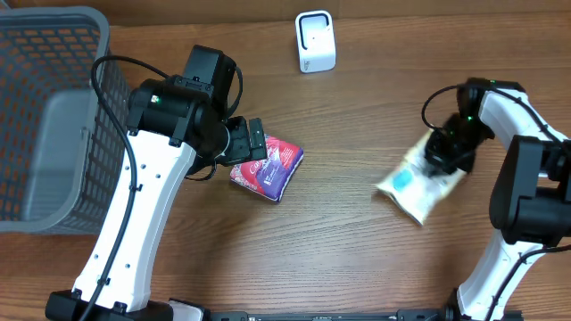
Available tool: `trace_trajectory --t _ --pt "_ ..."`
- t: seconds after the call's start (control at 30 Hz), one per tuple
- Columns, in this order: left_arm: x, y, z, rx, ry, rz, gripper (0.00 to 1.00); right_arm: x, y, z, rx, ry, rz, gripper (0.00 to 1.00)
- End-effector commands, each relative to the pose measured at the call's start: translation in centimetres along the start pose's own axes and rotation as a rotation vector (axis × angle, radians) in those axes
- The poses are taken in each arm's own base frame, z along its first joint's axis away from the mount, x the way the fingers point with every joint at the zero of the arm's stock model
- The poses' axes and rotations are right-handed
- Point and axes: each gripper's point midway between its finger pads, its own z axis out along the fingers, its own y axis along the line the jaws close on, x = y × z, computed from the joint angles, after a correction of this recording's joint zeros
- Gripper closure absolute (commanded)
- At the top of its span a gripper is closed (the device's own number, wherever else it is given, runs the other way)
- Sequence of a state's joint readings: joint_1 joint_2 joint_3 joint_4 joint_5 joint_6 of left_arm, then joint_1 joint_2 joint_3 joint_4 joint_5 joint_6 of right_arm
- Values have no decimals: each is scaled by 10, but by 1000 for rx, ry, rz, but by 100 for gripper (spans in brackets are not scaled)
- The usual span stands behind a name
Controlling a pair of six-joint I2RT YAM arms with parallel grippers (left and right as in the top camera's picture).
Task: Scan the item barcode
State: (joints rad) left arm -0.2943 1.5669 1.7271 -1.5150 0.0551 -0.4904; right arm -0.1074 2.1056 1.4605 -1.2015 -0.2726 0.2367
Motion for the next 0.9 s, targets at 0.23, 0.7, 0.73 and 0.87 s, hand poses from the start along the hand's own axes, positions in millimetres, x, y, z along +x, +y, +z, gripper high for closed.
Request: trace_trajectory --t 0.23,0.7,0.73,0.87 --pt "-2 -1 -7 6 -27 18 0 -21 118 -8 -125 -145 -130 81" --pt "-2 -1 -7 6 -27 18 0 43 138 -3 16 -5 -335 81" --pt "-2 -1 -7 6 -27 18 0 47 136 13 40 -4 -325 81" --pt "-2 -1 -7 6 -27 18 0 46 123 49 137 -59 -298 81"
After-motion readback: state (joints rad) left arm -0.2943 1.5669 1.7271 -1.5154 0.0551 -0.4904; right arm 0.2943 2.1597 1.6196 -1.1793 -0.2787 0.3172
